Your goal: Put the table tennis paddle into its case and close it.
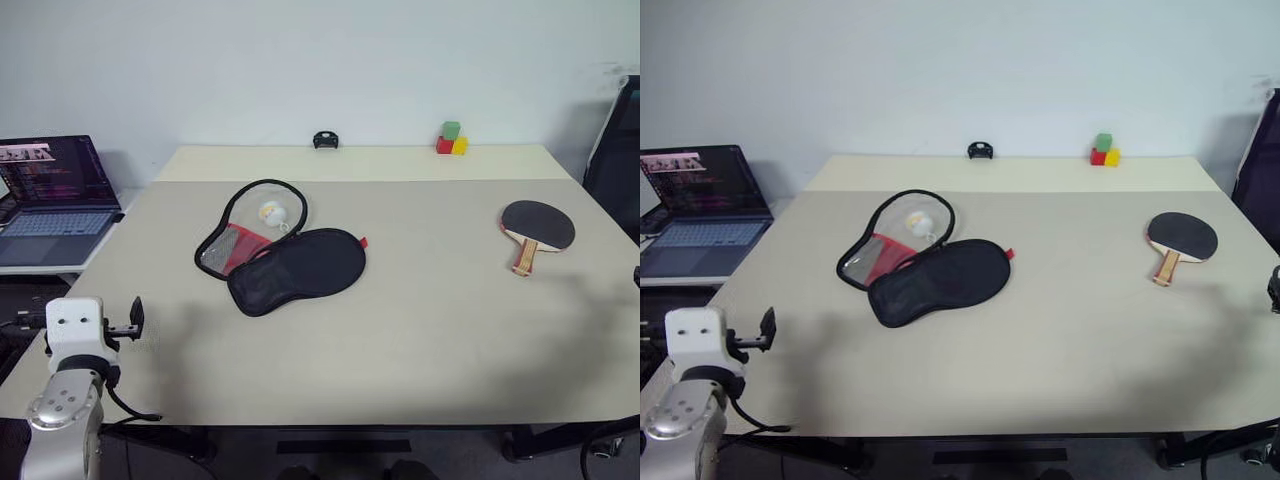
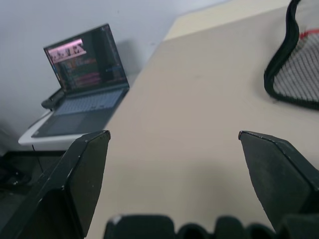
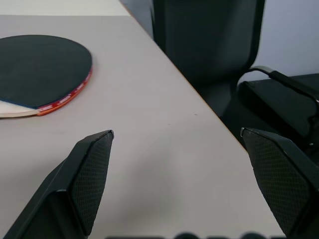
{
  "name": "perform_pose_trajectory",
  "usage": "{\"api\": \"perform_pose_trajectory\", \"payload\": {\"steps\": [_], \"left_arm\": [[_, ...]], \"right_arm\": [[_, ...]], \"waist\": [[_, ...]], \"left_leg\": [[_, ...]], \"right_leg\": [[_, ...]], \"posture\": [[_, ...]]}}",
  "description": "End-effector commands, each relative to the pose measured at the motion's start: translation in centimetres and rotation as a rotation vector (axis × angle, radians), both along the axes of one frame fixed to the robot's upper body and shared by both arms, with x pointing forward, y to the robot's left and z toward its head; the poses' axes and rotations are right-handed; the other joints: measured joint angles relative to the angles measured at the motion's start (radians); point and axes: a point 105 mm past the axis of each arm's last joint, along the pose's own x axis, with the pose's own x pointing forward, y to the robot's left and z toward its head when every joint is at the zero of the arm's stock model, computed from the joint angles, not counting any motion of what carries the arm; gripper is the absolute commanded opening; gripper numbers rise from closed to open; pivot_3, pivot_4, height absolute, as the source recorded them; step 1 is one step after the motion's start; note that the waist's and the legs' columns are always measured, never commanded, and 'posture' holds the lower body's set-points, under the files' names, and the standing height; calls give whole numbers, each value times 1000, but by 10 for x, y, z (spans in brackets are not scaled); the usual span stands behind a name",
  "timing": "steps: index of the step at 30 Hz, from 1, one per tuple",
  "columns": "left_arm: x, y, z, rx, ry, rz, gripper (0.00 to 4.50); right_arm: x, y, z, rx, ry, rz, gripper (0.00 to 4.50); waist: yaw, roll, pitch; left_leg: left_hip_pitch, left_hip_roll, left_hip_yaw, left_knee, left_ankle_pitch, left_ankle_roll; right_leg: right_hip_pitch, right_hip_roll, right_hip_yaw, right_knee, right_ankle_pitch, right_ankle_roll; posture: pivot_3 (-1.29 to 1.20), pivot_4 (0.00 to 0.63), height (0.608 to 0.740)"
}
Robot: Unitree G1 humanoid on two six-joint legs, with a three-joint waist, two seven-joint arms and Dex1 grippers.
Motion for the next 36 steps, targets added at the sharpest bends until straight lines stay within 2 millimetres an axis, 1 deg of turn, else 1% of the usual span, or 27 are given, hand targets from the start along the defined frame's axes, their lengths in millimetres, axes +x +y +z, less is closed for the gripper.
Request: {"api": "perform_pose_trajectory", "payload": {"steps": [1, 4, 8, 11, 14, 17, 19, 22, 24, 26, 28, 31, 33, 36], "left_arm": [[3, -5, 15, 35, -48, -25, 4500], [6, -5, 12, 29, -48, -29, 4500], [16, -11, 10, 14, -45, -75, 4500], [24, -14, 8, -1, -48, -109, 4500], [29, -18, 13, -12, -71, -144, 4500], [30, -16, 16, -19, -84, -155, 4500], [32, -18, 17, -20, -81, -179, 4500], [35, -17, 25, -4, -95, -203, 4500], [36, -14, 29, -6, -104, -203, 4500], [37, -12, 32, -11, -109, -209, 4500], [43, -15, 37, -17, -111, -269, 4500], [53, -28, 44, -27, -112, -370, 4500], [59, -42, 52, -26, -119, -444, 4500], [66, -56, 66, -59, -149, -528, 4500]], "right_arm": [[-1, -5, 20, -39, -16, 1, 4477], [2, -4, 25, -38, -35, 10, 4477], [7, 0, 42, -60, -73, 51, 4477], [7, 1, 51, -53, -98, 80, 4477], [6, 3, 53, -44, -102, 106, 4477], [9, 8, 47, -23, -90, 139, 4477], [16, 20, 39, 1, -72, 195, 4477], [29, 44, 28, 56, -72, 301, 4477], [34, 53, 24, 89, -81, 319, 4477], [36, 60, 23, 102, -82, 336, 4477], [40, 75, 23, 105, -73, 389, 4477], [43, 100, 29, 137, -64, 474, 4477], [46, 124, 35, 149, -43, 548, 4477], [51, 166, 42, 167, -55, 671, 4477]], "waist": [[0, 0, 0], [0, 0, 0], [0, 0, 0], [0, 0, 0], [0, 0, 0], [0, 0, 0], [-1, 0, 0], [-3, 0, 0], [-3, 0, 0], [0, 0, 0], [2, 0, 0], [6, 0, 0], [6, 0, 0], [5, 0, 0]], "left_leg": [[0, 0, 0, 0, 0, 0], [0, 0, 0, 0, 0, 0], [0, 0, 0, 0, 0, 0], [0, 0, 0, 0, 0, 0], [0, 0, 0, 0, 0, 0], [0, 0, 0, 0, 0, 0], [0, 0, 0, 0, 0, 0], [0, 0, 0, 0, 0, 0], [0, 0, 0, 0, 0, 0], [0, 0, 0, 0, 0, 0], [-1, 0, -1, 0, 0, 0], [-3, 0, -2, 0, 0, 0], [-3, 0, -2, 0, 0, 0], [-2, 0, -2, 0, 0, 0]], "right_leg": [[0, 0, 0, 0, 0, 0], [0, 0, 0, 0, 0, 0], [0, 0, 0, 0, 0, 0], [0, 0, 0, 0, 0, 0], [0, 0, 0, 0, 0, 0], [0, 0, 0, 0, 0, 0], [0, 0, 0, 0, 0, 0], [0, 0, 0, 0, 0, 0], [0, 0, 0, 1, 0, 0], [0, 0, 0, 1, 0, 0], [-1, -1, -1, 0, 0, 0], [-2, -1, -2, 0, 0, 0], [-2, -1, -1, 0, 0, 0], [-2, -1, -2, 1, 0, 0]], "posture": [[0, 150, 740], [0, 150, 740], [0, 150, 740], [0, 150, 740], [0, 150, 740], [0, 150, 740], [0, 150, 740], [0, 150, 740], [0, 150, 740], [0, 150, 740], [0, 150, 740], [0, 150, 740], [0, 150, 740], [0, 150, 740]]}}
